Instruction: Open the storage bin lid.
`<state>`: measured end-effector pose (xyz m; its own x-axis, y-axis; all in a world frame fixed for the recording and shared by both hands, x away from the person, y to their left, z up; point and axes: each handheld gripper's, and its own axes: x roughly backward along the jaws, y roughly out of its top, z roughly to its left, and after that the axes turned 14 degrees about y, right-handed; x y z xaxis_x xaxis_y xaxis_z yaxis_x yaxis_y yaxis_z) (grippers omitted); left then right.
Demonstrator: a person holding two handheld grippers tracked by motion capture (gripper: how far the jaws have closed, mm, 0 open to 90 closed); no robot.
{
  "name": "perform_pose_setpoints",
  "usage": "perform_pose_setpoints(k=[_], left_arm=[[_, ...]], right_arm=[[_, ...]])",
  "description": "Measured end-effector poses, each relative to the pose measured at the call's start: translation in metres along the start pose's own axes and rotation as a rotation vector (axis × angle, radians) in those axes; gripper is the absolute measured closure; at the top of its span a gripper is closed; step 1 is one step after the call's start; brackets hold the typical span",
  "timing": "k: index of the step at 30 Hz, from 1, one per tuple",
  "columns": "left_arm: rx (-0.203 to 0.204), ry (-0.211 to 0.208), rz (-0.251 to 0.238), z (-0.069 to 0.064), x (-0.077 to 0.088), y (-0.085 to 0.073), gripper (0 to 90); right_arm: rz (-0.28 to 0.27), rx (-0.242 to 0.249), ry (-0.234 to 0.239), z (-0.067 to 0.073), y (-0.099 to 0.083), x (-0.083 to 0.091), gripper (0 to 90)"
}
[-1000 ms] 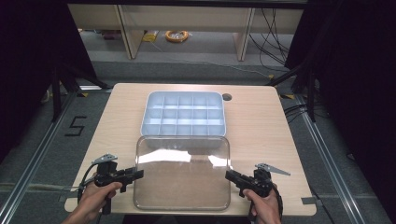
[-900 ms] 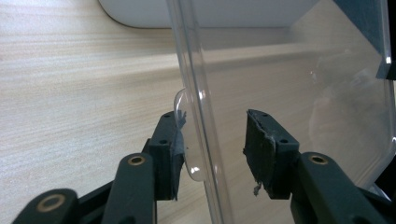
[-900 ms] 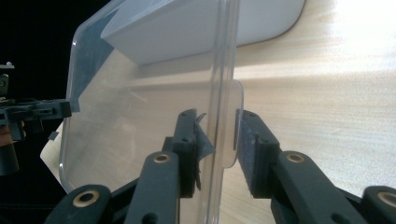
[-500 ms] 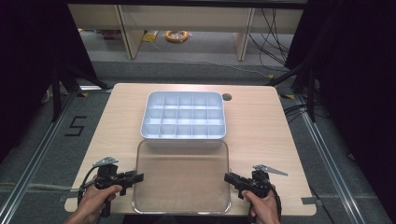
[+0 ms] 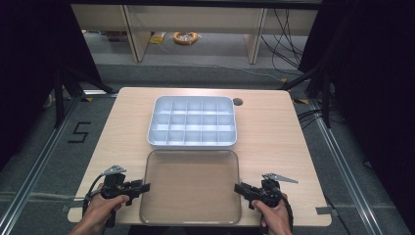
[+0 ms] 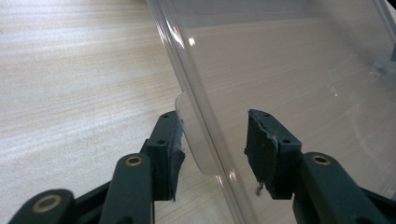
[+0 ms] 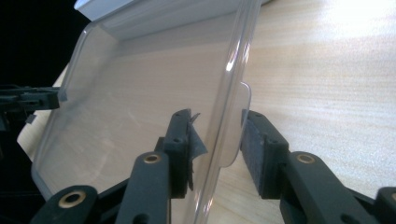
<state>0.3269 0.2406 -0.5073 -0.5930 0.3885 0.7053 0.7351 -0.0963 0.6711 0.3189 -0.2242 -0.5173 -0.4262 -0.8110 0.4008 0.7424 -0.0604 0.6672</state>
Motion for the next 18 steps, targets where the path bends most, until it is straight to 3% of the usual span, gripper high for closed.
perform_pose_setpoints(k=[3, 5, 6, 9, 11, 14, 18], left_arm=[[0.001, 0.005, 0.003, -0.0003, -0.0011, -0.0006, 55.8], [-0.027, 0.017, 0.023, 0.0017, -0.0006, -0.0005, 55.7], [0.007, 0.015, 0.010, 0.0001, -0.0023, -0.0009, 55.6], [0.008, 0.014, 0.009, 0.0012, -0.0038, -0.0024, 55.0], [-0.003, 0.047, 0.000, 0.0003, -0.0040, -0.0022, 54.4], [0.027, 0.079, -0.018, 0.0036, -0.0010, 0.0001, 42.9], [0.033, 0.098, -0.044, 0.0060, 0.0015, 0.0006, 40.8]], right_arm=[[0.014, -0.030, 0.001, 0.0007, -0.0001, -0.0006, 63.5], [0.022, -0.016, 0.000, 0.0013, 0.0002, -0.0012, 62.5], [0.028, -0.010, -0.015, 0.0009, 0.0002, -0.0028, 62.1], [0.036, -0.007, -0.018, 0.0000, 0.0001, -0.0045, 61.6], [0.041, 0.017, -0.043, 0.0003, 0.0010, -0.0045, 60.2], [0.013, 0.023, -0.060, 0.0006, 0.0052, -0.0029, 55.2], [-0.009, 0.032, -0.080, -0.0036, 0.0080, 0.0021, 52.6]])
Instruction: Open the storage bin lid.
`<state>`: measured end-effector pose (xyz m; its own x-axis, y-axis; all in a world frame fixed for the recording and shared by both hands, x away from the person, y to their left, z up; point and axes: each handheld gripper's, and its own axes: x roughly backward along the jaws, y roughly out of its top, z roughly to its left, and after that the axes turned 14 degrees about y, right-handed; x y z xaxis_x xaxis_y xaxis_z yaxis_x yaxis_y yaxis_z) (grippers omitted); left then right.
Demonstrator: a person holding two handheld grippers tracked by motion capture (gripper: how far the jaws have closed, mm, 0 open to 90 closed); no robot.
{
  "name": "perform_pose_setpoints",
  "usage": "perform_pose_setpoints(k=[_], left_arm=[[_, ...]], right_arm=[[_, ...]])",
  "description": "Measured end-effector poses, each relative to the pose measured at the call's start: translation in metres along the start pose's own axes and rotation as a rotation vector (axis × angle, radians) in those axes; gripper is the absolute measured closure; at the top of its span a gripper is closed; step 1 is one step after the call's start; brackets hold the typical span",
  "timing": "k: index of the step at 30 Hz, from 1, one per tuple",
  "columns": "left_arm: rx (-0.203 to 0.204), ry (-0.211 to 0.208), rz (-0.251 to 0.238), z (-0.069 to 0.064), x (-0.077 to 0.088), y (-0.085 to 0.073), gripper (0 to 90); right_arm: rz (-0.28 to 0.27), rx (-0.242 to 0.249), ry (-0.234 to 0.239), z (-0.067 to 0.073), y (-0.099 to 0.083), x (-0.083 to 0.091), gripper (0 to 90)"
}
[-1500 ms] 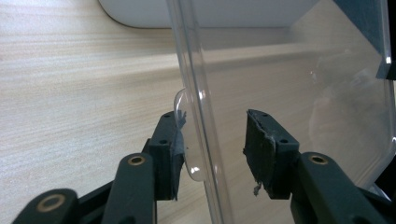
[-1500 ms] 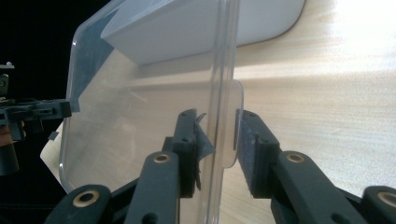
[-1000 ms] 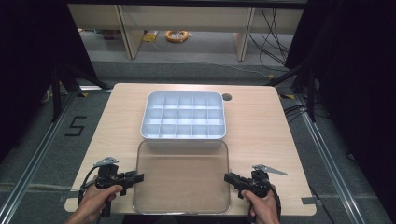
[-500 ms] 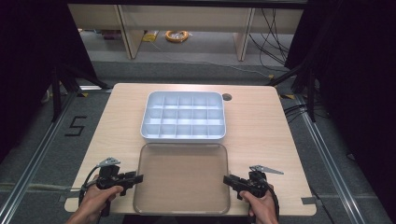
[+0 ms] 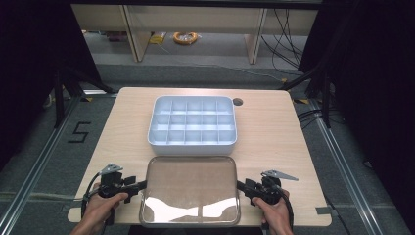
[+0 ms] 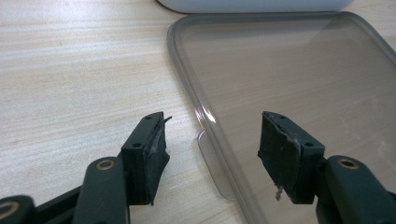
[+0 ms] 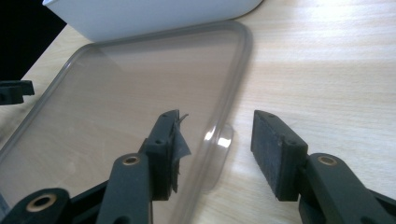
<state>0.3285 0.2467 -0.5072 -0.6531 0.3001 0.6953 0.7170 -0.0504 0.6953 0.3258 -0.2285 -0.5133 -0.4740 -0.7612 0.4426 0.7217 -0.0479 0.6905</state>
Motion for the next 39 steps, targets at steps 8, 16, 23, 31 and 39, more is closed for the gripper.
perform_pose_setpoints(k=[8, 16, 23, 31, 39], left_arm=[[-0.029, -0.012, -0.029, -0.002, 0.002, 0.001, 35.0], [-0.082, -0.023, -0.032, -0.005, 0.005, 0.001, 27.8], [-0.132, -0.043, -0.073, -0.011, 0.010, 0.002, 21.0], [-0.164, -0.082, -0.108, -0.014, 0.016, 0.001, 17.1], [-0.183, -0.085, -0.114, -0.015, 0.022, -0.003, 16.5]], right_arm=[[-0.030, 0.005, 0.021, 0.011, 0.005, 0.003, 43.8], [-0.045, 0.152, 0.008, 0.012, 0.012, 0.006, 32.9], [-0.076, 0.172, 0.051, 0.013, 0.013, 0.009, 20.7], [-0.092, 0.196, 0.077, 0.020, 0.012, 0.017, 15.8], [-0.077, 0.235, 0.096, 0.030, 0.010, 0.019, 15.9]])
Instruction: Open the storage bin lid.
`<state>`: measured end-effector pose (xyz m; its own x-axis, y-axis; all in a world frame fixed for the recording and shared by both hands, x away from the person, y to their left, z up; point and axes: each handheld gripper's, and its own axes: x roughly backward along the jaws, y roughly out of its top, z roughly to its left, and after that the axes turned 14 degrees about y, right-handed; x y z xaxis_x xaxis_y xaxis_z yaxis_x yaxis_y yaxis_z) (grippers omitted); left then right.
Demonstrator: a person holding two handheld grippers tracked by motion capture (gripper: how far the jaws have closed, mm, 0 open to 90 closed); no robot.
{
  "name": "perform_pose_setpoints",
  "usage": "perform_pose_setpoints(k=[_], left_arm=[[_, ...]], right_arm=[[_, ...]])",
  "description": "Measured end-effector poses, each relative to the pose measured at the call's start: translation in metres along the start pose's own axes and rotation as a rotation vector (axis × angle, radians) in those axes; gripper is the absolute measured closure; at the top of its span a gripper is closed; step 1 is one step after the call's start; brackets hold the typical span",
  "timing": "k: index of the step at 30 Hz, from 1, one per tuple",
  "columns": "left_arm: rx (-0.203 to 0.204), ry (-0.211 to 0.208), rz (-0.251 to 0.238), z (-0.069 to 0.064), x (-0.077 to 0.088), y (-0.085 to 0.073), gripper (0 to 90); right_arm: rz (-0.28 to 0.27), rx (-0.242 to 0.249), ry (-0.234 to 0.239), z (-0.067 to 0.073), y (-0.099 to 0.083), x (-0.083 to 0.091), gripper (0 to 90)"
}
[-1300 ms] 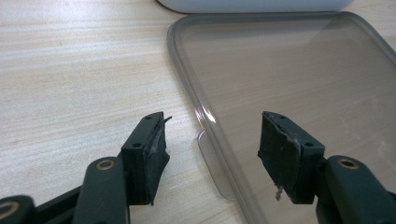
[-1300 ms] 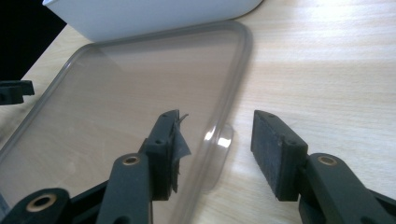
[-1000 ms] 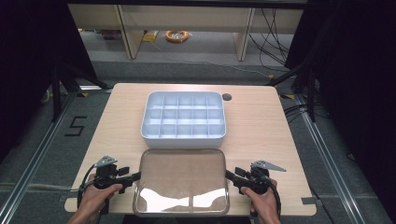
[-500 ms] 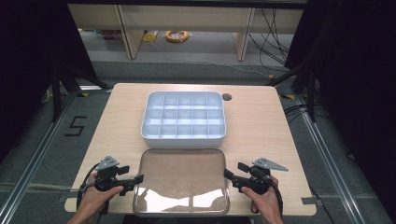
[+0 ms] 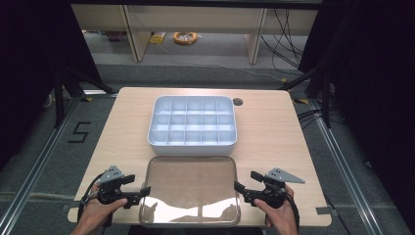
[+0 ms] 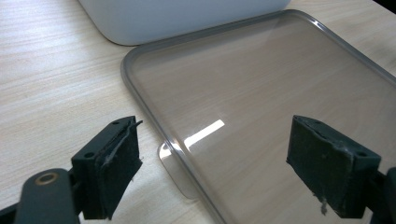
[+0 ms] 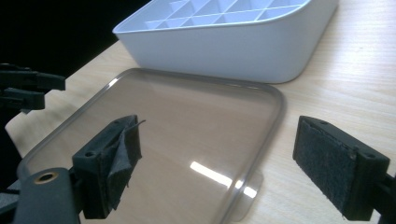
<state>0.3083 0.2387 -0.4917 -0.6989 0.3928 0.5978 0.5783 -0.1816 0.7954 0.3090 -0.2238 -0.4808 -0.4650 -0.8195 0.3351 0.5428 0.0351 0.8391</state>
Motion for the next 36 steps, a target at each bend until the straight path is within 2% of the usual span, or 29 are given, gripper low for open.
perform_pose_setpoints(k=[2, 4, 5, 7, 8, 9, 10, 11, 12, 13, 14, 16, 17, 18, 19, 20, 21, 22, 23, 24, 26, 27, 28, 29, 30, 31, 33, 35, 36], left_arm=[[0.009, -0.011, -0.013, -0.002, 0.003, -0.001, 16.6], [0.004, -0.015, -0.011, -0.003, 0.006, -0.002, 16.6], [0.007, -0.018, -0.015, -0.005, 0.008, -0.003, 16.6], [0.011, -0.024, -0.013, -0.007, 0.010, -0.005, 16.6], [-0.001, -0.026, -0.017, -0.008, 0.011, -0.006, 16.6], [0.009, -0.031, -0.015, -0.011, 0.012, -0.007, 16.6], [0.005, -0.032, -0.010, -0.012, 0.013, -0.009, 16.6], [0.005, -0.029, -0.018, -0.014, 0.014, -0.010, 16.7], [-0.001, -0.032, -0.008, -0.016, 0.016, -0.011, 16.6], [-0.026, -0.040, -0.009, -0.017, 0.017, -0.012, 16.6], [-0.012, -0.038, -0.005, -0.019, 0.018, -0.013, 16.7], [-0.031, -0.039, -0.012, -0.023, 0.020, -0.015, 16.6], [-0.028, -0.047, -0.018, -0.025, 0.020, -0.016, 16.6], [-0.035, -0.044, -0.013, -0.026, 0.021, -0.017, 16.6], [-0.030, -0.041, -0.015, -0.028, 0.022, -0.018, 16.7], [-0.049, -0.042, -0.011, -0.028, 0.023, -0.019, 16.6], [-0.036, -0.049, -0.016, -0.030, 0.023, -0.020, 16.6], [-0.045, -0.049, -0.013, -0.031, 0.024, -0.020, 16.6], [-0.055, -0.042, -0.008, -0.032, 0.025, -0.021, 16.7], [-0.058, -0.053, -0.014, -0.032, 0.025, -0.021, 16.6], [-0.059, -0.055, -0.010, -0.033, 0.025, -0.022, 16.6], [-0.056, -0.056, -0.011, -0.033, 0.026, -0.023, 16.7], [-0.062, -0.053, -0.012, -0.033, 0.026, -0.023, 16.6], [-0.056, -0.058, -0.017, -0.032, 0.026, -0.023, 16.7], [-0.050, -0.054, -0.015, -0.033, 0.026, -0.023, 16.6], [-0.043, -0.051, -0.010, -0.033, 0.026, -0.024, 16.6], [-0.048, -0.051, -0.008, -0.032, 0.027, -0.024, 16.7], [-0.040, -0.052, -0.004, -0.033, 0.027, -0.025, 16.7], [-0.046, -0.055, -0.012, -0.033, 0.027, -0.025, 16.6]], right_arm=[[0.021, 0.019, -0.007, 0.004, 0.000, 0.002, 16.4], [0.003, 0.020, -0.004, 0.008, -0.002, 0.002, 16.5], [0.013, 0.024, -0.005, 0.010, -0.003, 0.002, 16.5], [0.020, 0.057, -0.004, 0.011, -0.005, 0.003, 16.5], [0.030, 0.034, -0.003, 0.014, -0.007, 0.004, 16.5], [0.040, 0.021, 0.008, 0.016, -0.008, 0.005, 16.5], [0.032, 0.047, -0.003, 0.015, -0.010, 0.005, 16.5], [0.032, 0.019, 0.016, 0.018, -0.012, 0.006, 16.5], [0.044, 0.021, -0.001, 0.019, -0.014, 0.007, 16.5], [0.028, 0.025, 0.016, 0.020, -0.017, 0.006, 16.7], [0.047, -0.033, 0.008, 0.025, -0.019, 0.008, 16.9], [0.064, 0.013, -0.002, 0.024, -0.022, 0.009, 17.5], [0.060, -0.013, 0.005, 0.029, -0.025, 0.010, 17.6], [0.060, -0.013, 0.005, 0.029, -0.025, 0.010, 17.6], [0.067, 0.005, 0.010, 0.028, -0.026, 0.011, 17.6], [0.073, 0.004, 0.014, 0.031, -0.027, 0.012, 17.8], [0.083, 0.021, -0.002, 0.031, -0.027, 0.013, 17.8], [0.079, 0.033, 0.000, 0.032, -0.029, 0.013, 17.8], [0.080, -0.018, 0.014, 0.036, -0.030, 0.014, 17.8], [0.082, 0.022, 0.017, 0.034, -0.031, 0.014, 17.8], [0.097, 0.027, 0.015, 0.034, -0.034, 0.014, 17.8], [0.110, 0.000, 0.015, 0.037, -0.035, 0.015, 17.8], [0.108, 0.040, 0.005, 0.035, -0.035, 0.015, 17.8], [0.113, 0.040, 0.002, 0.035, -0.035, 0.015, 17.8], [0.115, -0.011, 0.009, 0.039, -0.036, 0.017, 17.8], [0.114, 0.031, 0.004, 0.036, -0.036, 0.017, 17.8], [0.109, 0.010, 0.010, 0.037, -0.038, 0.018, 17.8], [0.120, 0.014, 0.022, 0.037, -0.039, 0.020, 17.8], [0.110, 0.012, 0.007, 0.038, -0.041, 0.019, 17.8]])
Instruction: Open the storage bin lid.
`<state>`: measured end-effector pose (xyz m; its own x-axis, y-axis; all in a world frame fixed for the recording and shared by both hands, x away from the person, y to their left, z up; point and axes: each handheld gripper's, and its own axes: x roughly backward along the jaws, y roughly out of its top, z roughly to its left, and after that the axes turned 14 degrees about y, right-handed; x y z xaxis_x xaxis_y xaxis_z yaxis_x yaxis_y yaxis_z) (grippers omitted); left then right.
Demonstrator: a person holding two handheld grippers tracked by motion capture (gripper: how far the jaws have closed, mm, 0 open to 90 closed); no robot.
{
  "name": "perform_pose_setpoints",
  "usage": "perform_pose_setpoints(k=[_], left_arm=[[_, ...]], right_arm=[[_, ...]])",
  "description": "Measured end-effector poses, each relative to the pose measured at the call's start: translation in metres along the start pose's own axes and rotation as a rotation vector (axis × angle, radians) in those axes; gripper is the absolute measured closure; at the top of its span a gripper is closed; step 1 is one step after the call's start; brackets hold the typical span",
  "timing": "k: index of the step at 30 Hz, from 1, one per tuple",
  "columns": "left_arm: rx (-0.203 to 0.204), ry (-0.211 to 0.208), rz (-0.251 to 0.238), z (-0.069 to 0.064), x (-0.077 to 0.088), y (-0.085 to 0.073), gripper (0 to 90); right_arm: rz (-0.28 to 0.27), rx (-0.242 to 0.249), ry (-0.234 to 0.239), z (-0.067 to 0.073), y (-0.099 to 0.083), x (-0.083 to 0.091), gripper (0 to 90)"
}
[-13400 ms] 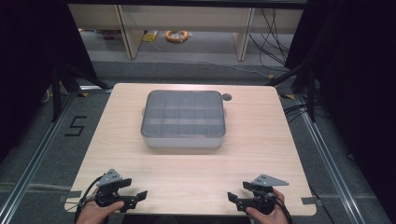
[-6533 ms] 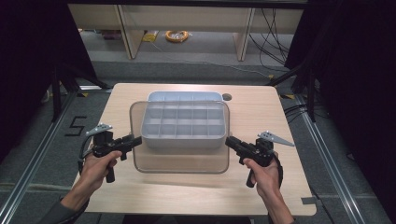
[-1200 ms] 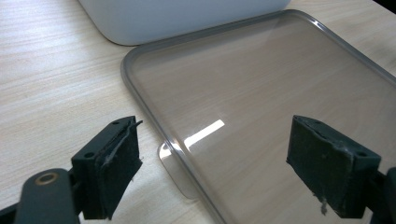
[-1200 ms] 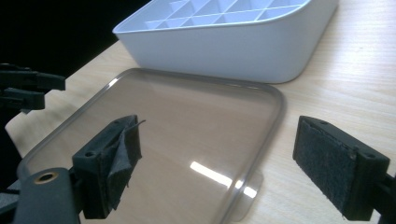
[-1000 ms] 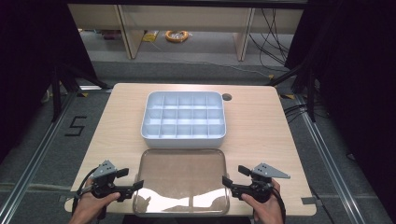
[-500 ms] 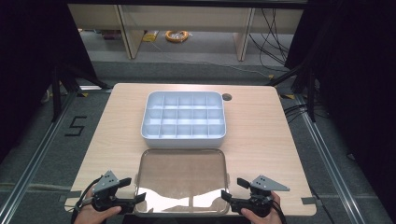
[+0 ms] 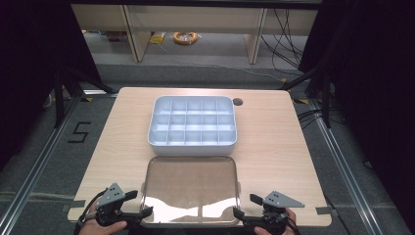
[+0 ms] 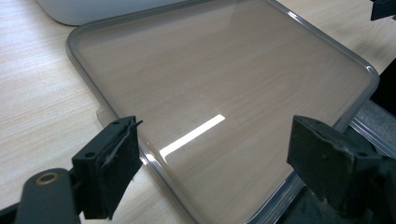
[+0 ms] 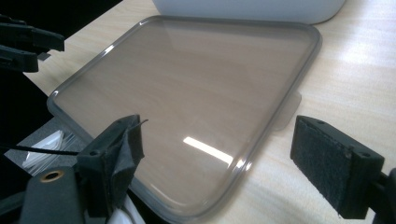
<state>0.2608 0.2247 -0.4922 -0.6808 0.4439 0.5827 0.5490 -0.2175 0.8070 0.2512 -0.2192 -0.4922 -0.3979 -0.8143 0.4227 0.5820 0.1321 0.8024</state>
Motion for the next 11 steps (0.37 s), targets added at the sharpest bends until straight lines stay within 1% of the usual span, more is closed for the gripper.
perform_pose_setpoints(k=[1, 2, 3, 4, 5, 6, 7, 8, 9, 10, 11], left_arm=[[0.000, 0.010, 0.012, -0.0008, 0.0013, 0.0004, 16.7], [-0.001, 0.001, 0.009, -0.0006, 0.0013, -0.0002, 16.6], [-0.002, 0.001, 0.013, -0.0008, 0.0018, -0.0002, 16.7], [-0.001, -0.001, 0.014, -0.0009, 0.0020, -0.0005, 16.7], [0.006, -0.002, 0.014, -0.0013, 0.0020, -0.0011, 16.7], [-0.005, -0.003, 0.017, -0.0007, 0.0023, -0.0009, 16.7], [0.000, -0.003, 0.015, -0.0009, 0.0021, -0.0012, 16.6], [0.002, -0.003, 0.014, -0.0007, 0.0020, -0.0011, 16.7], [0.004, -0.003, 0.008, 0.0000, 0.0014, -0.0015, 16.7], [0.008, 0.000, 0.013, 0.0002, 0.0014, -0.0011, 16.6], [0.013, 0.003, 0.014, 0.0002, 0.0013, -0.0012, 16.7]], right_arm=[[0.016, 0.001, -0.005, 0.0004, -0.0006, 0.0020, 17.8], [0.006, -0.023, 0.008, 0.0029, -0.0017, 0.0015, 17.8], [0.008, 0.011, 0.025, 0.0005, -0.0021, 0.0012, 17.8], [0.020, 0.002, 0.016, 0.0016, -0.0026, 0.0027, 17.8], [0.017, -0.010, 0.013, 0.0029, -0.0035, 0.0028, 17.8], [0.017, 0.010, 0.004, 0.0016, -0.0044, 0.0024, 17.8], [0.019, -0.025, 0.005, 0.0046, -0.0053, 0.0026, 17.8], [0.018, 0.012, 0.001, 0.0021, -0.0053, 0.0030, 17.8], [0.021, 0.003, 0.008, 0.0031, -0.0051, 0.0044, 17.8], [0.017, -0.018, 0.011, 0.0043, -0.0055, 0.0040, 17.8], [0.023, 0.008, 0.002, 0.0024, -0.0051, 0.0047, 17.8]])
